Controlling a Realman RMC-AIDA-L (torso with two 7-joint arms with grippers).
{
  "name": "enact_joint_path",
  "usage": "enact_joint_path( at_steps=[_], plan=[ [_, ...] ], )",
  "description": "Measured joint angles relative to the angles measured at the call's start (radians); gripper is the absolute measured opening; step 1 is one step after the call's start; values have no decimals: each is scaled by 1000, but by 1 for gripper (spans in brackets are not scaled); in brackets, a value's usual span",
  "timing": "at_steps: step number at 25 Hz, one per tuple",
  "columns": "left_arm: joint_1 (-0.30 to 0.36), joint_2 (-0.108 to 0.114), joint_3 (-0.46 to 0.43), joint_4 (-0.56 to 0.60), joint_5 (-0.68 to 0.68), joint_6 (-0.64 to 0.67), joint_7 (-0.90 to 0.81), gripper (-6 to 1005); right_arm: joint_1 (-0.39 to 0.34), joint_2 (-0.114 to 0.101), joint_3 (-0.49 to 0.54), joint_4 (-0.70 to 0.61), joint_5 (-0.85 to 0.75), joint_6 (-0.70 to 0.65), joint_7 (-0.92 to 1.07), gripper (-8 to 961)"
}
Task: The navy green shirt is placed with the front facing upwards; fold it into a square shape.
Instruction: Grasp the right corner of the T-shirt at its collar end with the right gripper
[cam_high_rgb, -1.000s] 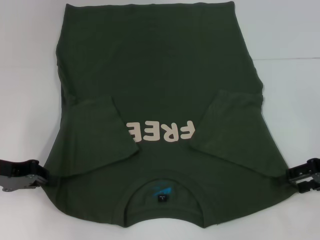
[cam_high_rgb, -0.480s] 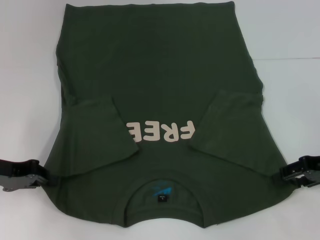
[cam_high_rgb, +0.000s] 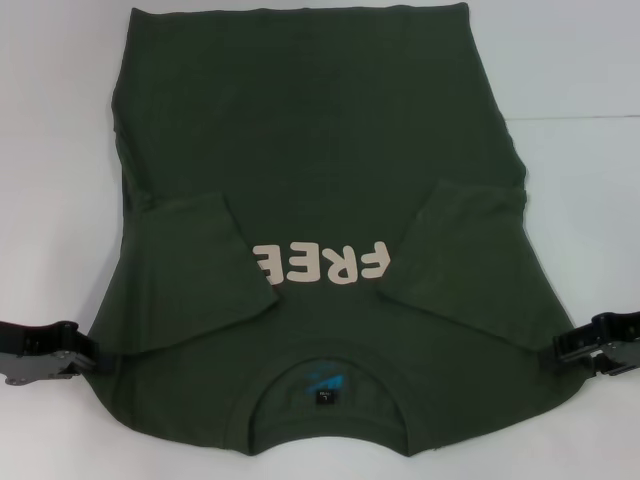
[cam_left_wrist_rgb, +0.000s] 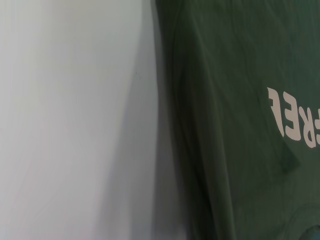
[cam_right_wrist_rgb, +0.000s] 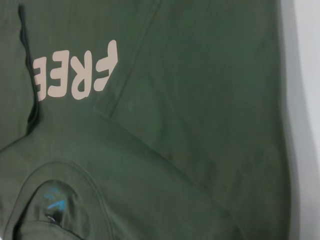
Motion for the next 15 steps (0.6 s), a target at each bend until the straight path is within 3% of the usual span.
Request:
enact_joint_path(
  at_steps=[5, 15],
  plan=[
    [-1, 0, 0, 0, -1, 0, 0, 50, 0, -3, -17, -1, 0, 2, 5, 599],
    [0, -1, 0, 0, -13, 2, 3, 51, 0, -3, -30, 0, -10, 20, 9, 420]
  ],
)
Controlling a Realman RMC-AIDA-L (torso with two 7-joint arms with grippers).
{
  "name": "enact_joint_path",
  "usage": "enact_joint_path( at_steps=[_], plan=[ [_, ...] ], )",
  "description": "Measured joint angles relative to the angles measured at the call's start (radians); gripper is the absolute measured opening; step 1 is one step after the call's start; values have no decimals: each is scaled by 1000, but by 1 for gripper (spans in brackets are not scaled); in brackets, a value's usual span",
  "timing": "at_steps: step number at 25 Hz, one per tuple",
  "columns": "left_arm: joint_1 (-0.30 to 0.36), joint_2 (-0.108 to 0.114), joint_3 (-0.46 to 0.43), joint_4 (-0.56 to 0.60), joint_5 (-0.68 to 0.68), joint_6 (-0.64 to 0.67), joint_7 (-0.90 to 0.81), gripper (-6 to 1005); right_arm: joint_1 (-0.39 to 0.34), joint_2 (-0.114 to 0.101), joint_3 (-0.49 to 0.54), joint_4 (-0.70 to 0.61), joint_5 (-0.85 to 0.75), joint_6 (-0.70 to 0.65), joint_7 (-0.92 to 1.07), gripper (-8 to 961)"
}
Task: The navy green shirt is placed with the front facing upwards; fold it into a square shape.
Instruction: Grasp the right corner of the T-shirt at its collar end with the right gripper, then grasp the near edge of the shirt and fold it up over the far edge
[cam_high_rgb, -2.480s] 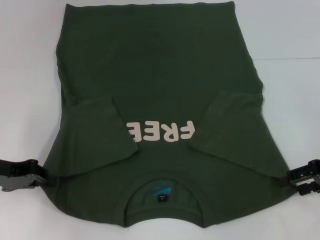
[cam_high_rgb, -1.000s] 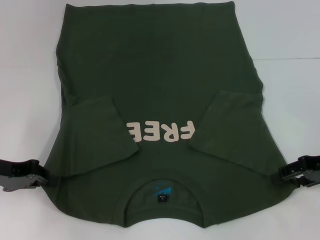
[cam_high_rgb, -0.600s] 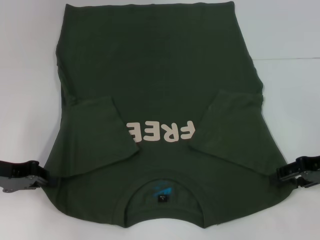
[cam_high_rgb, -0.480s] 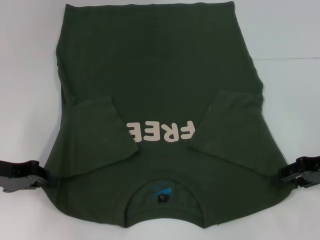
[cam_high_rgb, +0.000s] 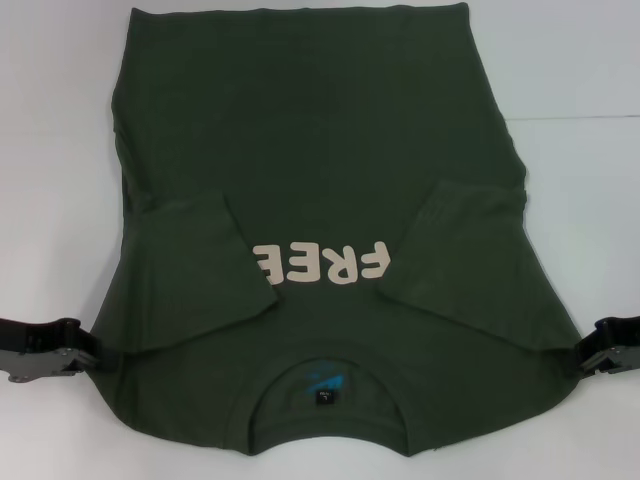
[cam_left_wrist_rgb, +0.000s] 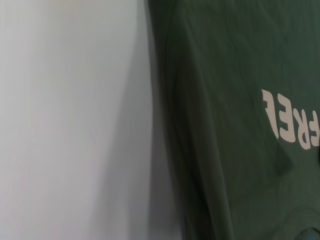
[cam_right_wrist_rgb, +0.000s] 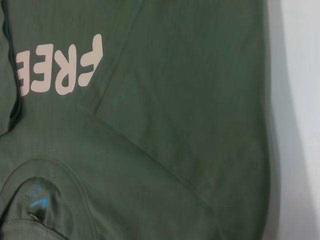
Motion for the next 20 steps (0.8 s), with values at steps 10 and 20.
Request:
enact_joint_path(
  at_steps=[10, 20],
  plan=[
    [-1, 2, 1, 0, -1, 6, 8, 50, 0, 3, 0, 0, 0, 3, -14, 79],
    [1, 15, 1, 14, 12, 116, 34, 50, 9, -21, 7, -10, 1, -155, -145, 35]
  ],
)
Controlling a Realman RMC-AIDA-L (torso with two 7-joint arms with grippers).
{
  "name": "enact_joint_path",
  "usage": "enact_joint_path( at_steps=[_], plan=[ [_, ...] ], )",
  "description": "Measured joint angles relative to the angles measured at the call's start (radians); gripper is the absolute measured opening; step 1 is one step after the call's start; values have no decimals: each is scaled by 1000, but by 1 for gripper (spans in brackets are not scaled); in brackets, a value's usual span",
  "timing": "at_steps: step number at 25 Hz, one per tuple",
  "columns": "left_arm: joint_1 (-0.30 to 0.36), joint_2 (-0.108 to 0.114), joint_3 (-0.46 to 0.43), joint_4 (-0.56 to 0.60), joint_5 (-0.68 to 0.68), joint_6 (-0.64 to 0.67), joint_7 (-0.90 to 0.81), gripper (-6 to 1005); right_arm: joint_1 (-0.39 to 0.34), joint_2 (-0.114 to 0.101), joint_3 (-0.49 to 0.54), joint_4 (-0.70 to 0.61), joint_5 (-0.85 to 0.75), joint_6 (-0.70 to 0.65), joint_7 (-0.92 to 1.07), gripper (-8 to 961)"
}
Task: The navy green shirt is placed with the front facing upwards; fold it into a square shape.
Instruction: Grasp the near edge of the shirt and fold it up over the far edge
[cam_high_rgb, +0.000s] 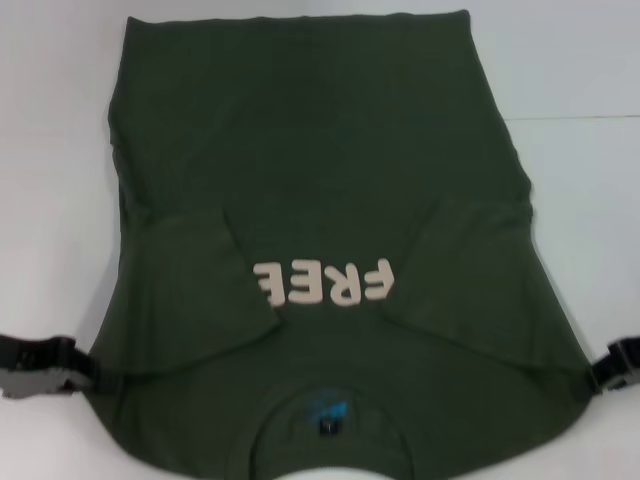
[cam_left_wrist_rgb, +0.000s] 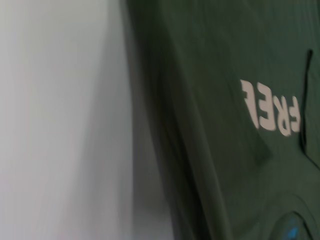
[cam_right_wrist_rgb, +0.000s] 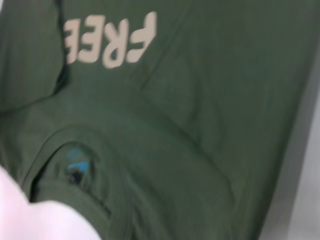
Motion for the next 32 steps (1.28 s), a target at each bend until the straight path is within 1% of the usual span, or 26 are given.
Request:
enact_joint_path(
  at_steps=[3, 7, 11, 16, 19, 22, 25, 27, 30, 31, 32],
  plan=[
    [2, 5, 1, 7, 37, 79, 11, 50, -8, -6, -3, -1, -3, -76, -52, 35],
    [4, 7, 5, 13, 87, 164, 16, 50, -17, -10, -9, -1, -27, -167, -122, 35],
    [10, 3, 32, 12, 129, 229, 19, 51, -20, -3, -18, 2, -74, -226, -183, 36],
    [14, -5, 76, 1, 141, 311, 49, 51, -16, 7, -26, 9, -83, -279, -215, 36],
    [17, -11, 105, -2, 142, 331, 49, 51, -16, 10, -56, 11, -85, -290, -227, 36],
    [22, -21, 151, -3, 143, 340, 46, 51, -19, 16, -93, 11, -85, -294, -230, 36],
    [23, -26, 178, -3, 144, 342, 45, 51, -21, 22, -107, 12, -85, -297, -235, 36],
    [22, -27, 181, -4, 143, 342, 46, 51, -22, 24, -103, 12, -84, -297, -242, 36],
    [15, -23, 153, -4, 134, 343, 51, 51, -22, 25, -68, 11, -78, -294, -250, 35],
    [9, -14, 106, -2, 117, 343, 64, 51, -23, 25, -40, 10, -77, -294, -256, 35],
    [6, -9, 80, 0, 106, 343, 74, 51, -22, 23, -10, 8, -77, -296, -261, 35]
  ],
)
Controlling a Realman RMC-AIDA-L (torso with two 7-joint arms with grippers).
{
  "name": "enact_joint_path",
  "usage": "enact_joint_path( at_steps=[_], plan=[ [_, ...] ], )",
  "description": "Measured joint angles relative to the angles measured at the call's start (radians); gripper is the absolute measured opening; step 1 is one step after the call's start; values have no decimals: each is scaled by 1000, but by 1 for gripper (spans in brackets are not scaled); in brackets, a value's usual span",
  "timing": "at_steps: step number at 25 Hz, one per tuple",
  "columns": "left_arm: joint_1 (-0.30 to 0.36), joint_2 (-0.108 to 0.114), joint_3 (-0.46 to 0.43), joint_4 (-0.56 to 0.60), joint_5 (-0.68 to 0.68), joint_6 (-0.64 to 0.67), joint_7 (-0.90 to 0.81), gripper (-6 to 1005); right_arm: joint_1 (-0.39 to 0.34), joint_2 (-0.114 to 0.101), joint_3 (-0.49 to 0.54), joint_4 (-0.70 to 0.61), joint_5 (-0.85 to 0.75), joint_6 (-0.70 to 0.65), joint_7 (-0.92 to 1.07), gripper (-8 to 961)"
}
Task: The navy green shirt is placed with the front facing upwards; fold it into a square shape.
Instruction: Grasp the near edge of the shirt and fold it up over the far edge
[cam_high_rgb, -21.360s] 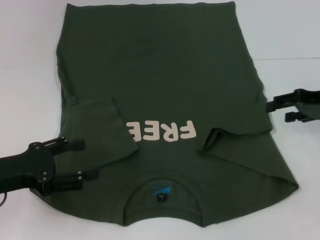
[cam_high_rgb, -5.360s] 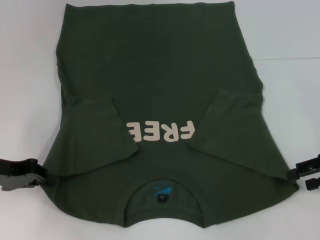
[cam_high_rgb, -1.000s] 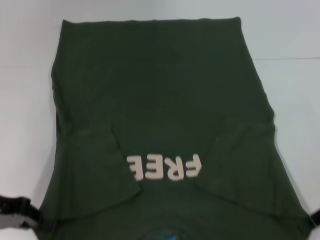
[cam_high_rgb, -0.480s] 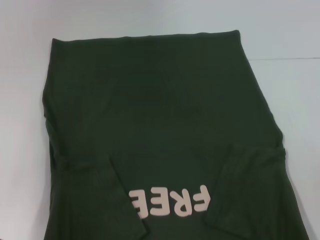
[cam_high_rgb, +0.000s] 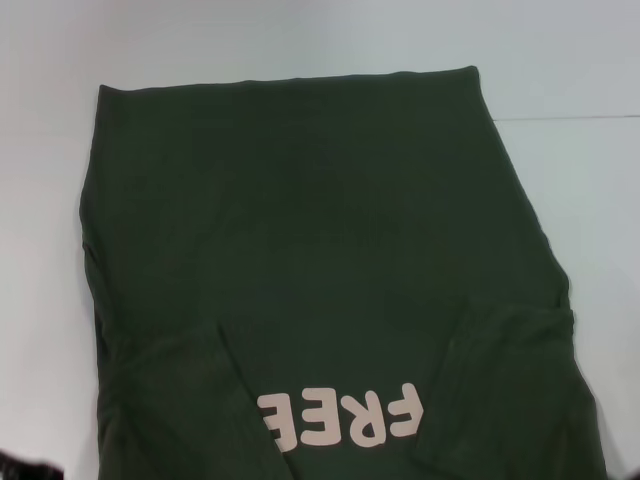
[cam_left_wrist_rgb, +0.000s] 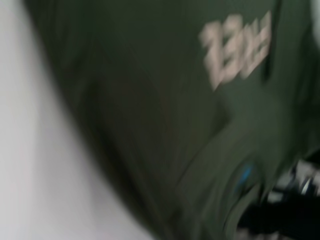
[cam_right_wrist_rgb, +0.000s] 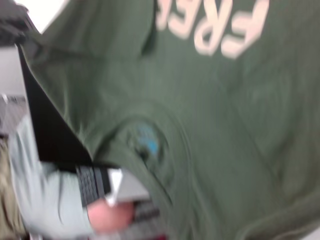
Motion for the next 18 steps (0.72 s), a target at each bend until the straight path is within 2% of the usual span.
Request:
enact_joint_path(
  at_steps=[1, 3, 9, 11, 14, 16, 17, 18],
  plan=[
    [0, 0, 0, 0, 0, 0, 0, 50, 0, -5, 48, 0, 1, -2, -9, 35],
    [-3, 13, -77, 3, -24, -2, 30, 50, 1, -16, 131, 0, 1, -2, -22, 35],
    [0, 59, -373, 5, -115, -24, 81, 50, -10, -46, 389, -20, 41, 48, -3, 41],
    [5, 62, -408, 6, -143, -35, 87, 51, -17, -49, 438, -23, 73, 90, 16, 43],
    [22, 66, -477, -1, -231, -83, 89, 51, -27, -50, 468, -21, 151, 157, 25, 46],
    [31, 66, -493, -9, -274, -104, 90, 51, -37, -49, 477, -19, 215, 196, 27, 48],
    [49, 61, -506, -25, -357, -152, 93, 51, -43, -48, 480, -17, 253, 221, 27, 49],
    [54, 59, -506, -32, -382, -173, 94, 51, -49, -47, 481, -15, 287, 245, 28, 50]
  ],
)
